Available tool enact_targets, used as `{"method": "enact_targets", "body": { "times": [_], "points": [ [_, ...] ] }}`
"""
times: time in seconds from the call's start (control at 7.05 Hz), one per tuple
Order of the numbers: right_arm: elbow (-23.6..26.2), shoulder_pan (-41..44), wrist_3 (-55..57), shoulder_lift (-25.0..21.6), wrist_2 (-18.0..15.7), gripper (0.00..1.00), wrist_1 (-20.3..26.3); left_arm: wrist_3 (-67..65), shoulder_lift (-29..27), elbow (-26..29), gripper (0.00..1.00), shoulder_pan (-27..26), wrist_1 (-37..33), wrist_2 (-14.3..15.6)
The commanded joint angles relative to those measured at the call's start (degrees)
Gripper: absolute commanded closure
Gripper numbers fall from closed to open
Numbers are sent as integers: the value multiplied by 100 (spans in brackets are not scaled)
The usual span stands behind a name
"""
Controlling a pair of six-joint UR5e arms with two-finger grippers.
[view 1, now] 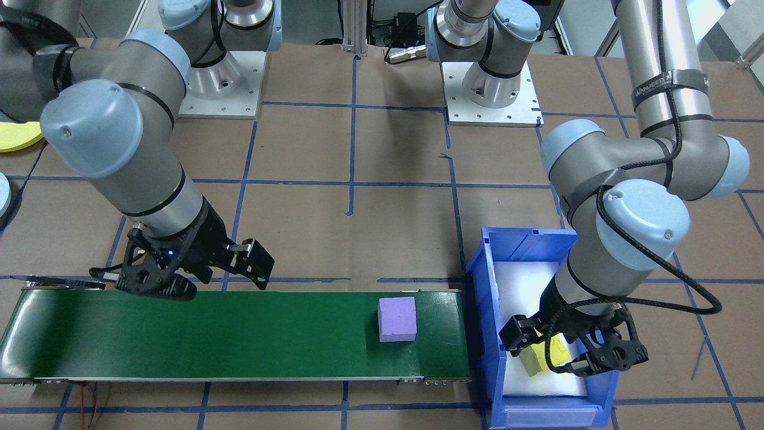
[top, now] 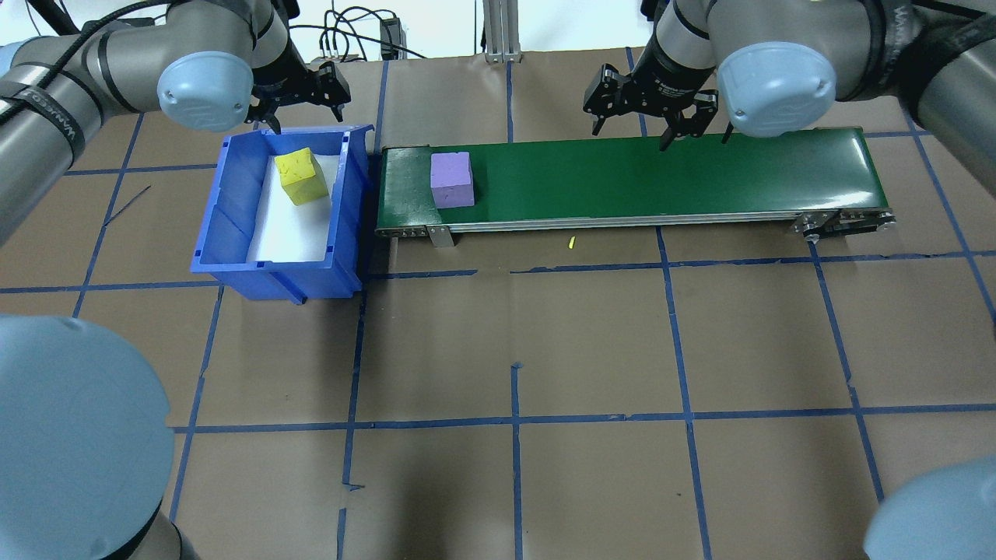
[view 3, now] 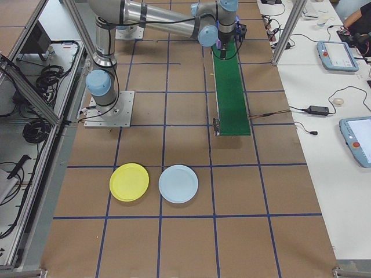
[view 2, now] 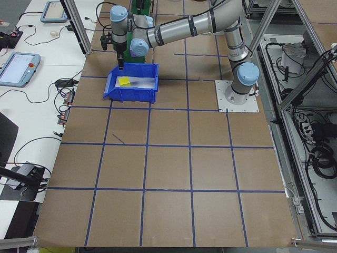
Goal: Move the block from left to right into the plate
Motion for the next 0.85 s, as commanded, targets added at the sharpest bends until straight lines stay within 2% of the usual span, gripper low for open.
{"method": "enact_targets", "body": {
  "times": [0.0, 0.28, 0.43, 0.71],
  "points": [
    [-190, 3, 331, 647, 504, 0, -590, -63, -268, -34, 0, 243, 47, -18],
    [-190, 3, 499, 807, 855, 0, -698, -63, -399, -209, 0, 340, 170, -18],
    [-190, 3, 500, 807, 857, 0, -750, -237, -452, -358, 4, 349, 232, -18],
    [-164, 3, 508, 886, 866, 0, -838, -230, -479, -456, 36, 367, 338, 26]
  ]
}}
